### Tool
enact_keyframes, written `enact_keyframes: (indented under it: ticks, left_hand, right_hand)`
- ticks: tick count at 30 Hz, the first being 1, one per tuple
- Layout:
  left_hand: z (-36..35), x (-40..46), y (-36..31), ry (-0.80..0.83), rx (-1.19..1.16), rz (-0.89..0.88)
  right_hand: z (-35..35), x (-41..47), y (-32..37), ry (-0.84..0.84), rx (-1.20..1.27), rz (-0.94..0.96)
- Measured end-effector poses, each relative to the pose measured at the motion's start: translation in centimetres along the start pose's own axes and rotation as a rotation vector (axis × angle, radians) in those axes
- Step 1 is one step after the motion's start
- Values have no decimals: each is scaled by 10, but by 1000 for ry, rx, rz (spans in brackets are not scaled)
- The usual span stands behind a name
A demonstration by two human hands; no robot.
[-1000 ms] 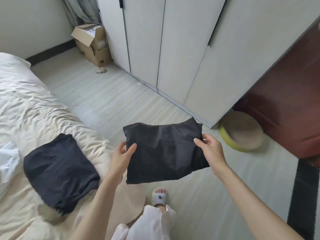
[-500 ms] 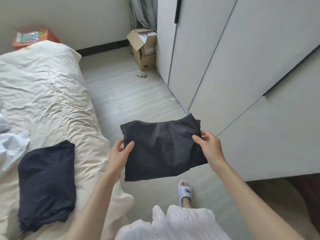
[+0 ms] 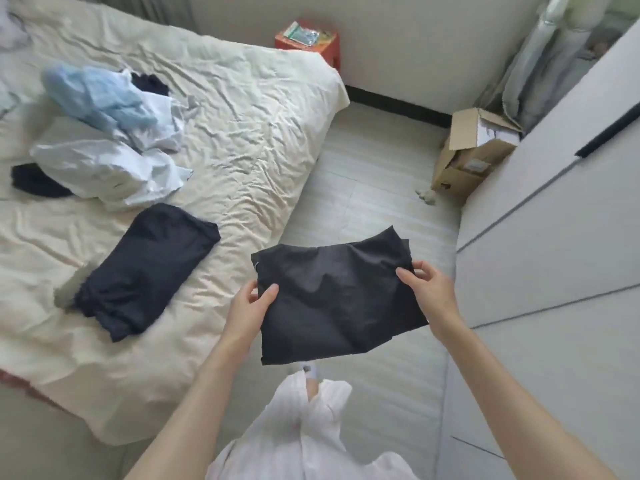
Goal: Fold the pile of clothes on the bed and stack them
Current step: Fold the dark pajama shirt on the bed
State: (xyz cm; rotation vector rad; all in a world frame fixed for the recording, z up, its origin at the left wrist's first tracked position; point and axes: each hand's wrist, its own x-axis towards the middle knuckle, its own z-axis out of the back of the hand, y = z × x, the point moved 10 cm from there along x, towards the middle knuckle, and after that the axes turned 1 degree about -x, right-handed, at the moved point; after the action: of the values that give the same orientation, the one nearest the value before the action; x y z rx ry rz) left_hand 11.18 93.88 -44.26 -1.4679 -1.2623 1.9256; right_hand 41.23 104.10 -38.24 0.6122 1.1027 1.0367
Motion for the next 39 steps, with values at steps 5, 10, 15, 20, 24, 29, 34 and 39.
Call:
enact_keyframes:
  ticks: [5,10,15,20,24,29,34,39]
  left_hand:
    - [28,53,-7,-175,-137,53]
    - [48,121,-34,-278,-280,69]
    - [65,173,-54,-394,-380,108]
    - [74,208,-46,-515,-461,221]
    - [87,254,-48,-619,-509,271]
    - [119,348,-57,-732,-448,332]
    - [155,425,-35,-786,-315,408]
    - [180,454,8,-862,-277,435]
  right_hand:
    - [-67,92,66,178,-130,91]
    - [-142,177,132,314,-245,141]
    - [-218,251,189,413,-389,198]
    - [-295,307,208,551,-513,175]
    - [-363,355,227,651,-563,195]
    - [-468,429,251,755,-666,262]
    - [-553,484,240,833,-734,298]
    - [-597,526,203,822,-797,256]
